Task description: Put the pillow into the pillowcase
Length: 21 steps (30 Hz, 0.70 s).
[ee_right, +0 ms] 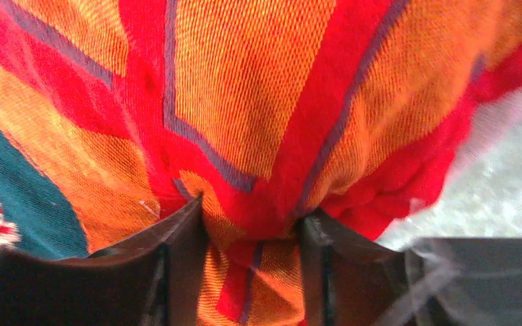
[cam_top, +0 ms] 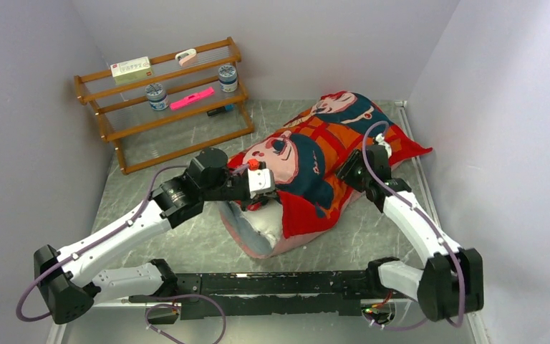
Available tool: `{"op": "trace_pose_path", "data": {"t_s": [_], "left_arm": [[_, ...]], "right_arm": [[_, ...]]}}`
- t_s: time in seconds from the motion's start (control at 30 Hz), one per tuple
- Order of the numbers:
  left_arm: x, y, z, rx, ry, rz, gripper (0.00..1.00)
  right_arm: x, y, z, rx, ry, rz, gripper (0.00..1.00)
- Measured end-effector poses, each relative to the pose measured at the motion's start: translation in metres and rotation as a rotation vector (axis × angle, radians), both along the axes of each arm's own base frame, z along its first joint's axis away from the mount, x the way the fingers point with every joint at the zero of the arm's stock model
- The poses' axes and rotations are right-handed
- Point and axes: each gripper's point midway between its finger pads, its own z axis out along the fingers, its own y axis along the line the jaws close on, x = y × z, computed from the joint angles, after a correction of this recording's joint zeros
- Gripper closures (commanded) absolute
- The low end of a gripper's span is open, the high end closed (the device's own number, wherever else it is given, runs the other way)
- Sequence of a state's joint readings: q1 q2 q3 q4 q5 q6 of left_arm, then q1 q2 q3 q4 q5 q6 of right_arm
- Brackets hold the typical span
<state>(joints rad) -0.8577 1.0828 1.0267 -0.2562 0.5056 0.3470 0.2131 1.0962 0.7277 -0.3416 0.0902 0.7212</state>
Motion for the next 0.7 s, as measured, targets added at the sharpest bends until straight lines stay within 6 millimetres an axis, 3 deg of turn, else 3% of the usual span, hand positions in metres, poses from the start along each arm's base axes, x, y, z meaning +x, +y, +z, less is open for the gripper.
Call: {"op": "trace_pose_path", "data": {"t_s": [0.13, 0.2, 0.3, 0.5, 0.57, 0.7], "left_arm": [[-0.008, -0.002, -0.018, 0.007, 0.055, -0.03, 0.95], [-0.011, -0.006, -0.024, 0.007, 0.091, -0.049, 0.95], [-0.007, -0.019, -0.032, -0.003, 0.132, -0.066, 0.95], [0.019, -0.048, -0.063, 0.026, 0.232, -0.029, 0.95], [0.028, -0.06, -0.067, 0.03, 0.266, -0.024, 0.95], [0.038, -0.078, -0.068, 0.024, 0.311, -0.028, 0.95]], "right_arm": [[0.031, 0.003, -0.006, 0.026, -0.028, 0.065, 0.88], [0.054, -0.001, -0.005, 0.028, -0.036, 0.089, 0.94], [0.096, -0.005, -0.001, 0.04, -0.043, 0.134, 1.0], [0.169, 0.001, 0.016, 0.047, -0.078, 0.254, 1.0], [0.182, 0.004, 0.019, 0.049, -0.081, 0.278, 0.94], [0.194, 0.006, 0.02, 0.061, -0.057, 0.293, 0.53]]}}
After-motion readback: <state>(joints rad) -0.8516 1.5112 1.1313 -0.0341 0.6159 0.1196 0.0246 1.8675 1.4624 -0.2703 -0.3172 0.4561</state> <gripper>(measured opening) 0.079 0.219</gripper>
